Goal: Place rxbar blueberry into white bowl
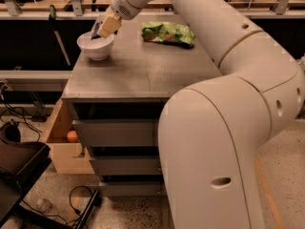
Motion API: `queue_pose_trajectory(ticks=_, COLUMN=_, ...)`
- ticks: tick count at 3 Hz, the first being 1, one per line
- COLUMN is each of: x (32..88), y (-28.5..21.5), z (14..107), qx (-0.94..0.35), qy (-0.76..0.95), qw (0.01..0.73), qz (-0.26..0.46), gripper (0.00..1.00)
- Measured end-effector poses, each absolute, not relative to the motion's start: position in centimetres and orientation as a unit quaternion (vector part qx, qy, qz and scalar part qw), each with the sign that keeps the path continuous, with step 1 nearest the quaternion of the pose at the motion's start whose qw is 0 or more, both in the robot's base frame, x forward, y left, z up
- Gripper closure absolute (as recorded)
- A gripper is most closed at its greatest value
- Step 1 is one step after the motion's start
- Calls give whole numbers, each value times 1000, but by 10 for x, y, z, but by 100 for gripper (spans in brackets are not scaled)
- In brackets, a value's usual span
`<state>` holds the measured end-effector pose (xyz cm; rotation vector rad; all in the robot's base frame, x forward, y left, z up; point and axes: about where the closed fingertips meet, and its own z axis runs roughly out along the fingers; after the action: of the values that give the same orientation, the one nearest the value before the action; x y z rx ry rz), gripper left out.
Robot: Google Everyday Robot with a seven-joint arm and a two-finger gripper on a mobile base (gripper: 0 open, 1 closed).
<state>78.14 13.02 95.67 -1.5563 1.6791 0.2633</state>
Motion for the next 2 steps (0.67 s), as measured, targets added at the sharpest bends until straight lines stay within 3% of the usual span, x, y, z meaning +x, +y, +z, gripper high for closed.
queue_pose_trajectory(ticks=1, x=782, y=139, z=947, qx=-625, qy=665, qw=394, qz=108, gripper=100)
queue_pose_trajectory(ticks=2, x=782, y=141, z=944, qx=-626, qy=666, qw=392, qz=109, gripper=82)
